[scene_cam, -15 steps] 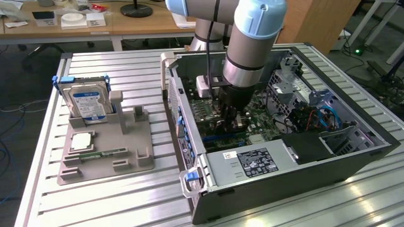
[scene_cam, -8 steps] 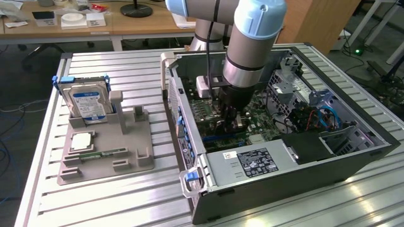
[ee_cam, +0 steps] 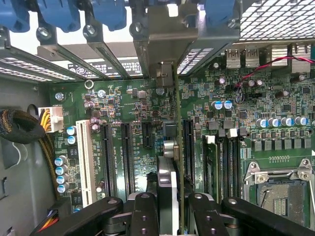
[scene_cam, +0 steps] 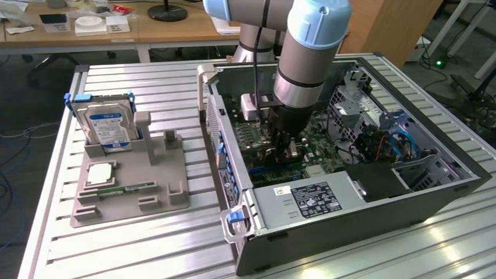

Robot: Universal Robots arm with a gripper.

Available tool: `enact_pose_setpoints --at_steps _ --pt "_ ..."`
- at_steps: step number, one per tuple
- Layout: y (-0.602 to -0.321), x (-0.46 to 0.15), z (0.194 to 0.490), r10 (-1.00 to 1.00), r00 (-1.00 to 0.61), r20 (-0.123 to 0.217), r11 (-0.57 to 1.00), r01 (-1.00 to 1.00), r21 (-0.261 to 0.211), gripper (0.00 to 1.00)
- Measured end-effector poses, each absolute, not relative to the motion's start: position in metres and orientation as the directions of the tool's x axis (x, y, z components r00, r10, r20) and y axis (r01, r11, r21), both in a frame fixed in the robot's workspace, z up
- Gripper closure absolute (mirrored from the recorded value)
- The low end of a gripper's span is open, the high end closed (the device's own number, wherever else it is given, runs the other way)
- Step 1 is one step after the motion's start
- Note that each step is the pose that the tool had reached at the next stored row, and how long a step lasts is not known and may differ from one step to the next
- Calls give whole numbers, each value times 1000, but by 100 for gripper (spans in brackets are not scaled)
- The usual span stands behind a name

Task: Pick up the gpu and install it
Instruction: 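Insert the gpu into the slot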

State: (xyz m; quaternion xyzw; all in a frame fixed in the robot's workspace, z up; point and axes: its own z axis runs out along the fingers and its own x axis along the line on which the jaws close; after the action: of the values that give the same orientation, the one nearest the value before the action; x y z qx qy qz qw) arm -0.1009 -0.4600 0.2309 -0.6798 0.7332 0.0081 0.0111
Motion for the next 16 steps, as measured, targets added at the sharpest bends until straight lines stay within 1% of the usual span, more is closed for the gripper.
enact_pose_setpoints --at_steps 16 --pt "-460 -103 223 -997 -75 -27 75 -997 0 72"
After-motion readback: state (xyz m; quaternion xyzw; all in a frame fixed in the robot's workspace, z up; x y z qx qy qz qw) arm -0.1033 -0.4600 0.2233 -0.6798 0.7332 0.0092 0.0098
